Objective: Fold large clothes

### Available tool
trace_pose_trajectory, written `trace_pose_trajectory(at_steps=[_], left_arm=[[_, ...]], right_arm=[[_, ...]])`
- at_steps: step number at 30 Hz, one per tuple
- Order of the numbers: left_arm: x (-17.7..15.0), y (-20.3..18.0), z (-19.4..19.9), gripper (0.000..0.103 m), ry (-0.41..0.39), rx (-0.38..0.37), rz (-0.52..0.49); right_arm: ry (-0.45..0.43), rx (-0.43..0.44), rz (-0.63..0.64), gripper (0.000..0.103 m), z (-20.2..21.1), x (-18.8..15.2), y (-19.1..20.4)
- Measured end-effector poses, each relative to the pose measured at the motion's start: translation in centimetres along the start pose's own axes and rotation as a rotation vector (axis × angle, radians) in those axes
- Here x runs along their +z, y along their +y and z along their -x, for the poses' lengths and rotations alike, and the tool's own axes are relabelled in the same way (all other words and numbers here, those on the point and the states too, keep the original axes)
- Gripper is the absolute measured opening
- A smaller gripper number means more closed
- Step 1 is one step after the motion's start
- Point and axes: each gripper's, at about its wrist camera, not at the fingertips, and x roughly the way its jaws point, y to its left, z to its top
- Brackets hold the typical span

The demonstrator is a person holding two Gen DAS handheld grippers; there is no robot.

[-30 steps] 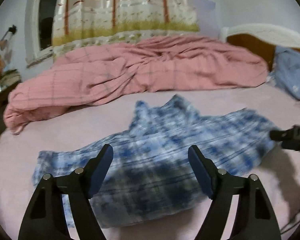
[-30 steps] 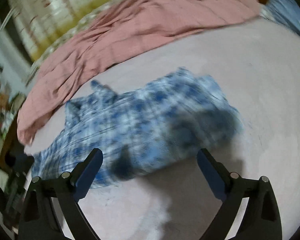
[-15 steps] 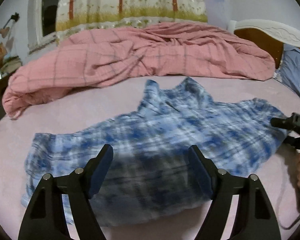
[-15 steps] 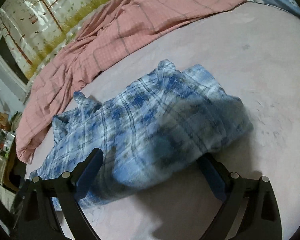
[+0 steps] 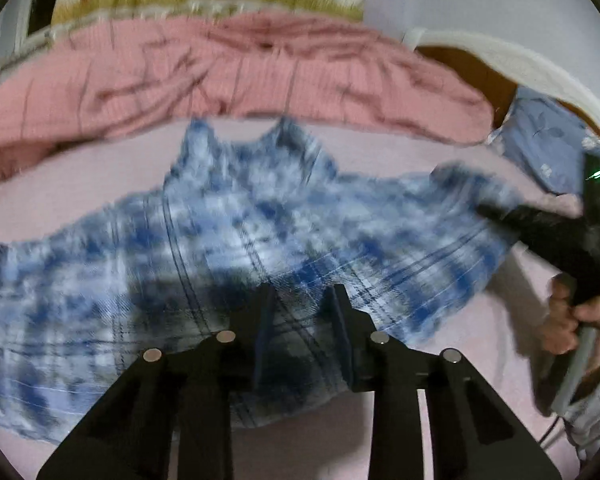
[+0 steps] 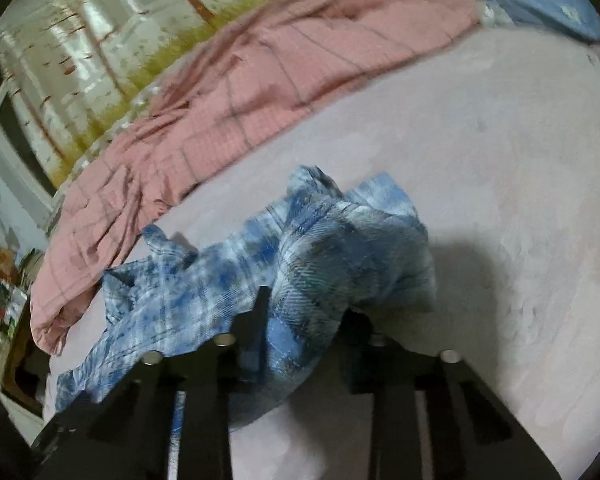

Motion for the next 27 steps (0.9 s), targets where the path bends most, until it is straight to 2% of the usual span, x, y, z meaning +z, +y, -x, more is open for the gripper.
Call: trace_pose_trajectory(at_steps=[1, 3, 5, 7, 9, 14, 17, 19, 21, 22, 23, 24, 25, 26, 27], left_arm=[[0.0, 0.4, -0.8, 0.027, 0.040, -0.002, 0.024], [-0.1, 1.1, -1.6, 0.027, 0.069, -0.020, 0.063], [-0.1, 1.1, -1.7, 0.027, 0.075, -0.015, 0.062], [-0.3, 0.4, -1.8, 0.027, 0.078, 0.019, 0.031], [-0.3, 0.1, -1.8, 0.027, 0.075, 0.035, 0.017], [-0.6, 1.4, -1.4, 0.027, 0.061, -0.028, 0.071], [-0.6, 1.6, -0.7, 0.024, 0.049, -0.031, 0.077], [-0.3, 2.2, 1.2, 0.020, -0.017, -0.034, 0.100], [0.4, 2.9, 3.4, 0.020, -0.121, -0.008, 0.113], [0.8, 3.2, 4.0, 0.020, -0.148, 0.005, 0.115], [1.0, 3.4, 3.9, 0.020, -0.133, 0.012, 0.114], [1.2, 3.7, 3.3, 0.016, -0.082, 0.013, 0.109], [1.3, 4.1, 2.6, 0.004, -0.017, 0.037, 0.103], [1.3, 5.1, 3.0, 0.002, -0.003, 0.085, 0.124], [1.3, 6.2, 4.4, 0.002, -0.040, 0.124, 0.146]], right_arm=[[-0.029, 0.008, 0.038, 0.021, 0.6, 0.1, 0.7], [-0.088, 0.030, 0.108, 0.019, 2.0, 0.1, 2.3], [-0.134, 0.068, 0.156, 0.017, 3.7, 0.2, 3.8], [-0.157, 0.121, 0.179, 0.016, 5.2, 0.4, 5.0], [-0.181, 0.161, 0.205, 0.015, 6.7, 0.6, 6.4], [-0.219, 0.228, 0.277, 0.015, 9.0, 1.0, 11.4], [-0.209, 0.287, 0.260, 0.015, 9.6, 1.5, 14.3], [-0.205, 0.324, 0.260, 0.015, 9.9, 1.5, 16.3], [-0.215, 0.351, 0.270, 0.015, 10.2, 1.2, 18.2], [-0.215, 0.365, 0.273, 0.015, 10.3, 1.0, 18.8], [-0.214, 0.385, 0.270, 0.015, 10.5, 0.7, 19.4], [-0.210, 0.407, 0.270, 0.015, 10.4, 0.4, 19.8], [-0.206, 0.422, 0.275, 0.015, 10.4, 0.1, 20.1], [-0.203, 0.434, 0.292, 0.015, 10.3, -0.4, 20.5], [-0.200, 0.431, 0.322, 0.015, 10.2, -1.0, 20.9]])
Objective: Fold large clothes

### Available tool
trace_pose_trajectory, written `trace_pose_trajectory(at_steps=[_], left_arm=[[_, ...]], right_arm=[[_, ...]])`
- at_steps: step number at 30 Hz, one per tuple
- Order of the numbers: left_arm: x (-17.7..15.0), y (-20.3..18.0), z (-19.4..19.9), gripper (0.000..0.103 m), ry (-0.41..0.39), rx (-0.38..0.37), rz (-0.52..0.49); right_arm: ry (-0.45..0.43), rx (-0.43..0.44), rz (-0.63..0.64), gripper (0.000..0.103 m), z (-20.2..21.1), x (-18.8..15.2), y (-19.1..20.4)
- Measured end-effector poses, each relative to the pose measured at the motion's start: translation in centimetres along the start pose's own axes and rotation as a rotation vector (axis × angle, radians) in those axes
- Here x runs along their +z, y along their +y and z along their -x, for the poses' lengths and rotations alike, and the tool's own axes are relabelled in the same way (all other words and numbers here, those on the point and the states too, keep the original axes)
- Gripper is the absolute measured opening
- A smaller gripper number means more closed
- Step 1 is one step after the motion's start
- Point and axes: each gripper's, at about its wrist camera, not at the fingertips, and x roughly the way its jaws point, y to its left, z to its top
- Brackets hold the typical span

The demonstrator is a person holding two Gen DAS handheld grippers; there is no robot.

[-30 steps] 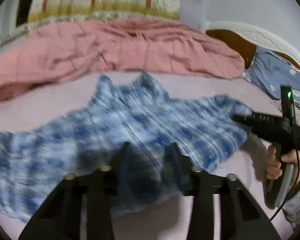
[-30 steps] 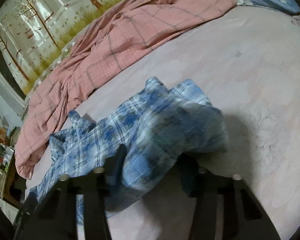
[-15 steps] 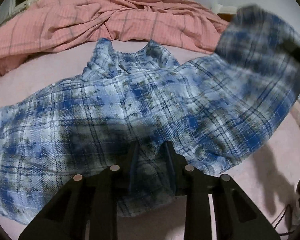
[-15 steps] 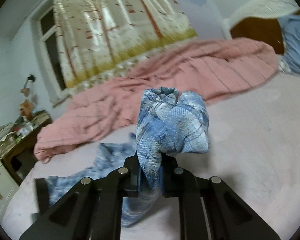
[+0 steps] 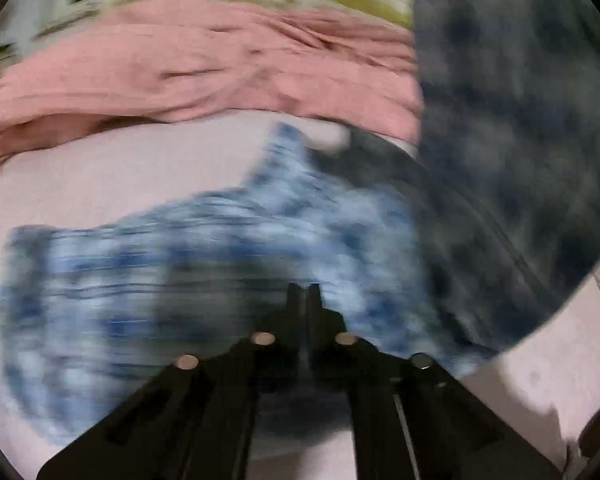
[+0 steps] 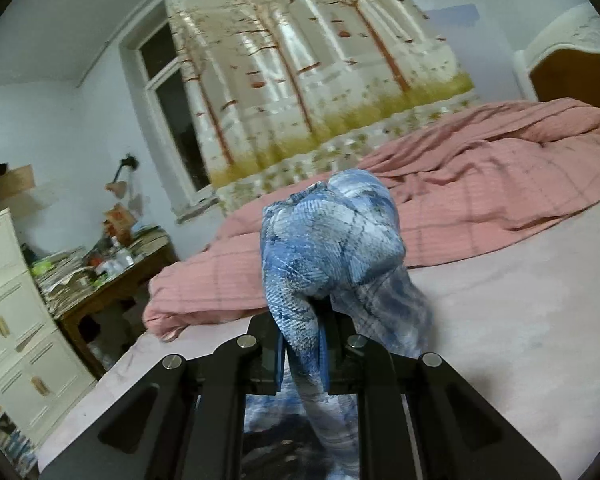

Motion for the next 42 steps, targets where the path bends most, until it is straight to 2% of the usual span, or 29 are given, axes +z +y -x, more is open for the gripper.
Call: trace_pose_trajectory(at_steps=[4, 5, 8, 11, 13, 17, 22, 24, 26, 28, 31, 33, 36, 39, 40, 42], left_arm=[[2.2, 2.5, 7.2, 0.002, -0.140, 0.160, -0.045], [2.6, 3.3, 9.4, 0.002, -0.181, 0.178, -0.039], [3.4, 6.5, 13.0, 0.002, -0.219, 0.232, 0.017], [2.9, 9.2, 14.2, 0.002, -0.251, 0.257, 0.029], [2.0, 11.3, 14.1, 0.004, -0.254, 0.248, 0.069], [1.8, 14.5, 11.3, 0.004, -0.193, 0.257, 0.155], [1.2, 16.7, 9.6, 0.014, -0.155, 0.260, 0.227], [1.0, 16.7, 9.2, 0.014, -0.145, 0.255, 0.233], [0.8, 16.3, 9.0, 0.014, -0.144, 0.248, 0.228], [0.8, 15.7, 8.9, 0.016, -0.147, 0.242, 0.209], [0.7, 14.8, 8.7, 0.019, -0.154, 0.248, 0.175], [0.8, 14.2, 8.5, 0.020, -0.152, 0.253, 0.150], [0.9, 13.6, 8.3, 0.020, -0.150, 0.262, 0.130], [1.0, 13.5, 8.3, 0.021, -0.153, 0.260, 0.124], [1.0, 13.5, 8.3, 0.022, -0.155, 0.257, 0.125], [1.0, 13.5, 8.3, 0.024, -0.157, 0.243, 0.124]], right_arm=[[0.037, -0.018, 0.035, 0.015, -1.4, -1.0, 1.5], [0.046, -0.021, 0.038, 0.015, -1.7, -1.1, 1.9], [0.056, 0.000, 0.046, 0.015, -2.9, -1.7, 4.0], [0.076, 0.030, 0.058, 0.015, -4.4, -2.7, 6.8], [0.103, 0.045, 0.056, 0.015, -5.6, -3.7, 8.4], [0.155, 0.053, 0.108, 0.015, -8.1, -6.4, 11.6], [0.199, 0.019, 0.210, 0.015, -9.8, -9.6, 13.5], [0.215, -0.051, 0.283, 0.015, -10.1, -10.5, 13.3], [0.231, -0.173, 0.376, 0.015, -10.6, -11.3, 12.4], [0.292, -0.234, 0.437, 0.015, -11.2, -11.9, 11.0], [0.411, -0.222, 0.432, 0.015, -11.7, -12.7, 7.7], [0.440, -0.215, 0.428, 0.015, -11.7, -13.0, 6.7], [0.457, -0.216, 0.403, 0.015, -11.5, -13.2, 5.8], [0.443, -0.314, 0.453, 0.015, -11.5, -13.6, 5.3], [0.434, -0.318, 0.462, 0.015, -11.2, -13.6, 5.1], [0.436, -0.267, 0.465, 0.015, -10.6, -13.4, 5.2]])
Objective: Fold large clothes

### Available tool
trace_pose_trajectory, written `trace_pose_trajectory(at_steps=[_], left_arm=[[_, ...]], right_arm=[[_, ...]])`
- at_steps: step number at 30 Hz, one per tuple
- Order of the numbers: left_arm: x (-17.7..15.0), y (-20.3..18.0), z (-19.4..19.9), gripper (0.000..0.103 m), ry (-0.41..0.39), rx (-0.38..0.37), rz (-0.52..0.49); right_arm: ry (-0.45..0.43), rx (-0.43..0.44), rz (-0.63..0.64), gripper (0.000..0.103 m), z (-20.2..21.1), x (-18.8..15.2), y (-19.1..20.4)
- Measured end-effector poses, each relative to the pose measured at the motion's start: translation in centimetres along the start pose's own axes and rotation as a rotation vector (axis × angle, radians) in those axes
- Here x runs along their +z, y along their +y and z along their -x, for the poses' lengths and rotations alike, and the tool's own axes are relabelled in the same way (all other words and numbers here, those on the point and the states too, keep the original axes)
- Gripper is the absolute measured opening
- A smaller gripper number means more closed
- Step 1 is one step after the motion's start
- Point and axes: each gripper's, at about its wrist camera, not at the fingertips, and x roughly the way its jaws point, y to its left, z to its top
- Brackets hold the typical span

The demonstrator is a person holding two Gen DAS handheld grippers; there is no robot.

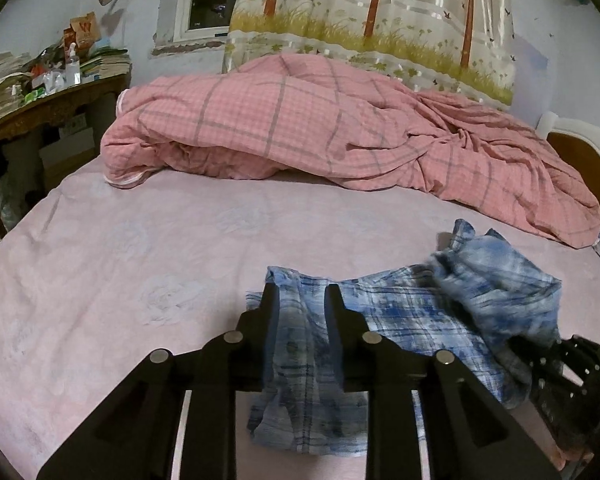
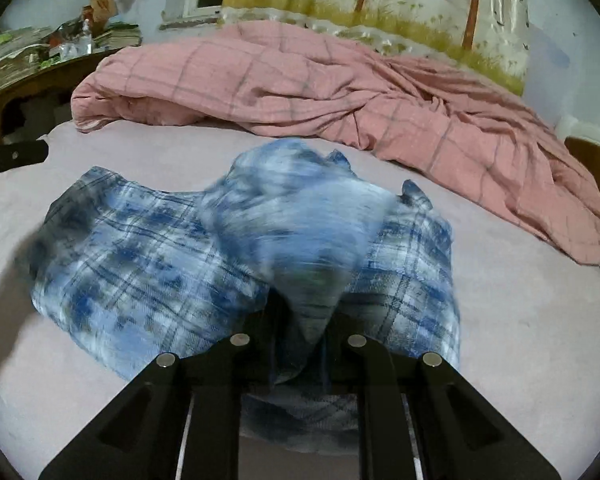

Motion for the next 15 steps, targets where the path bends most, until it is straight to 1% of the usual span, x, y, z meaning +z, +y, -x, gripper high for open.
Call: trace_pose_trajectory(at_steps=[2, 4, 6, 8, 10, 11, 12, 13, 14, 15], left_arm=[[-0.1, -0.3, 0.0, 0.028, 0.003, -0.016, -0.004], [-0.2, -0.8, 0.0, 0.034, 0.002, -0.020, -0.013], [-0.3, -1.4, 0.2, 0.039, -0.008, -0.015, -0.033], [-0.4, -2.1, 0.4, 0.044, -0.021, -0.010, -0.059], [-0.5, -2.7, 0.6, 0.057, -0.035, -0.001, -0.077], [-0.6, -3.0, 0.8, 0.061, -0.045, 0.002, -0.087], [-0.6, -3.3, 0.9, 0.067, -0.055, 0.006, -0.097], [-0.7, -3.6, 1.0, 0.072, -0.064, 0.009, -0.108], [-0.8, -4.0, 1.1, 0.074, -0.071, 0.013, -0.120], [-0.9, -4.3, 1.2, 0.077, -0.077, 0.019, -0.131]], right_arm=[[-0.002, 0.058, 0.015, 0.015, 0.7, -0.4, 0.1], [-0.001, 0.104, -0.023, 0.016, 0.7, -0.6, 0.2], [0.002, 0.129, -0.075, 0.016, 0.4, -0.6, -0.1], [-0.006, 0.137, -0.093, 0.016, 0.5, -0.7, -0.5], [-0.005, 0.136, -0.101, 0.017, 0.8, -0.8, -0.5], [-0.001, 0.134, -0.107, 0.019, 0.9, -0.8, -0.5], [0.000, 0.133, -0.111, 0.022, 0.9, -0.8, -0.5], [-0.009, 0.129, -0.115, 0.035, 1.0, -0.8, -0.4], [-0.033, 0.128, -0.117, 0.060, 1.4, -0.8, -0.4], [-0.069, 0.125, -0.115, 0.071, 2.0, -0.9, -0.3]])
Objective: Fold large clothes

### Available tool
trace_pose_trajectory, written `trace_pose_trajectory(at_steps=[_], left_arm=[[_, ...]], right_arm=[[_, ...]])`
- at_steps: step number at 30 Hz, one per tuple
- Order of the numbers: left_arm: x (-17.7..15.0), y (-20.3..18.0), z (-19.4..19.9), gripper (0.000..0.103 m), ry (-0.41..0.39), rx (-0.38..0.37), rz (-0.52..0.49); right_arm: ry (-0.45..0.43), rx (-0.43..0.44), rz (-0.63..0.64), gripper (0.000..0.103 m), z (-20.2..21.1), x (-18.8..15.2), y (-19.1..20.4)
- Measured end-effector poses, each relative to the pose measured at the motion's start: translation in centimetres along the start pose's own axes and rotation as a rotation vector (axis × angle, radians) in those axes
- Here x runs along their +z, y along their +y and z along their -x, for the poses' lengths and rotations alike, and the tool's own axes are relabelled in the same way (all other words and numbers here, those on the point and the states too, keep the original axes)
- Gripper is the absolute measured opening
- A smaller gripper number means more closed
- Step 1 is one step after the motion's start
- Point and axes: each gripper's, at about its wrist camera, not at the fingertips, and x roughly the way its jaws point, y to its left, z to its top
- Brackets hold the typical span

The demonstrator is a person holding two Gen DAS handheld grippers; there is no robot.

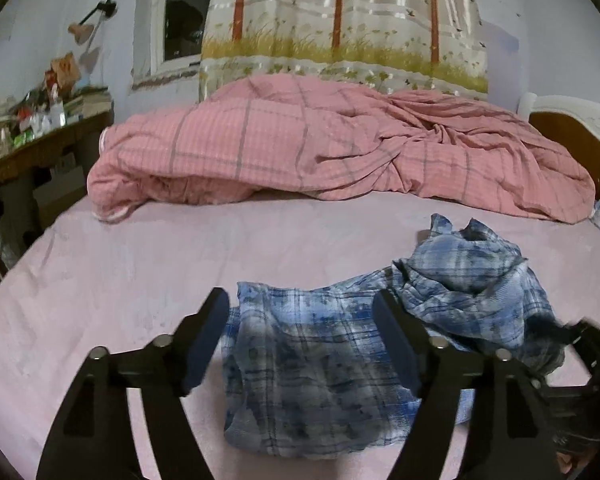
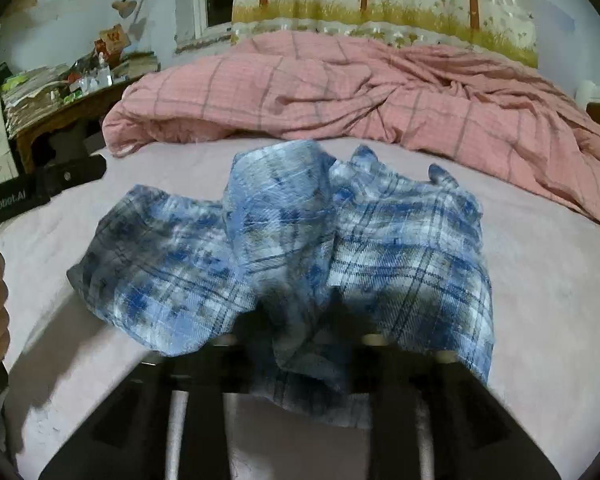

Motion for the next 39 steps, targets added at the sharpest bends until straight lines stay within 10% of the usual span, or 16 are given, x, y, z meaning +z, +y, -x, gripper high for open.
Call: trace_pose_trajectory(at_steps=[12, 19, 24, 32, 39], left_arm=[[0.2, 0.1, 0.5, 0.082, -0.017, -0.007, 0.041], [0.5, 1.9, 0.8, 0.082, -0.022, 0.062, 0.075], [-0.2, 4.1, -0.8, 0.090, 0.089, 0.108, 0.134], [-3.6, 6.7, -6.2, 0.096, 0.377, 0.055, 0.305], [-5.4, 6.9, -8.2, 0.096, 0.448, -0.044, 0.374]], right_arm=[[-0.150, -0.030, -0.157, 0.080, 3.9, 3.3, -5.7], [0.071, 0.046, -0.153, 0.073, -3.2, 3.2, -6.1], [0.148, -0.066, 0.139, 0.073, -4.1, 0.3, -1.8], [0.047, 0.032, -0.032, 0.073, -1.2, 1.6, -4.1], [0.062, 0.165, 0.060, 0.074, -0.3, 1.6, -1.6]])
